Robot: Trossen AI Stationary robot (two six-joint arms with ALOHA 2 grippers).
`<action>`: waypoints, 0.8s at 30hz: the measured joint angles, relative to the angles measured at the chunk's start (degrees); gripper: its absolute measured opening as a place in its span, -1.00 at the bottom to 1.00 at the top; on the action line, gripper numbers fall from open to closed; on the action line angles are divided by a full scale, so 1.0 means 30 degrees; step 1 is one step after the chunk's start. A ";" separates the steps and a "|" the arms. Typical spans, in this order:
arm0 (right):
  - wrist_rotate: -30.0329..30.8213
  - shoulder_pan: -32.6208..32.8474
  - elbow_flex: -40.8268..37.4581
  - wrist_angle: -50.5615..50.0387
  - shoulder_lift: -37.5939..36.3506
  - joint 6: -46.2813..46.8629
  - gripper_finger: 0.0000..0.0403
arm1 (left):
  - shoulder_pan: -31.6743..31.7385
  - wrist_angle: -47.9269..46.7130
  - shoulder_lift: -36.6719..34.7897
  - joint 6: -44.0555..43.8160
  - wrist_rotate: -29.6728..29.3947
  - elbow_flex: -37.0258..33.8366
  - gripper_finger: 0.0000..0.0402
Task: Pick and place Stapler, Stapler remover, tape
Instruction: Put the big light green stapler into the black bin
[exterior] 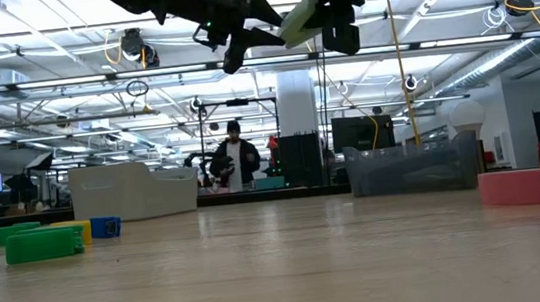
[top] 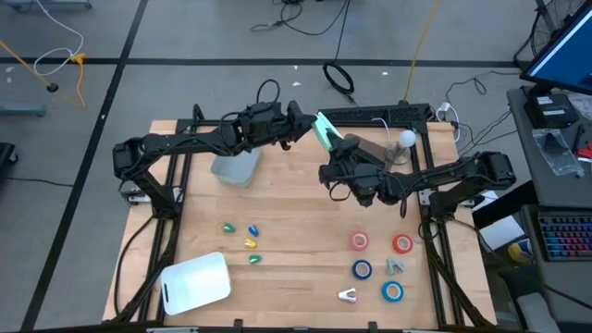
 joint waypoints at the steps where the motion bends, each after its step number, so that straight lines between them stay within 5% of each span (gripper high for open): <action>1: -0.0007 0.0000 0.0000 0.0104 0.0000 -0.0008 -0.49 | 0.0000 0.0032 0.0000 0.0000 0.0000 0.0000 -0.29; 24: 0.1703 0.0051 -0.0014 0.0288 0.0036 0.0688 -0.51 | 0.0006 0.0131 -0.0021 0.2022 -0.0261 0.0014 -0.06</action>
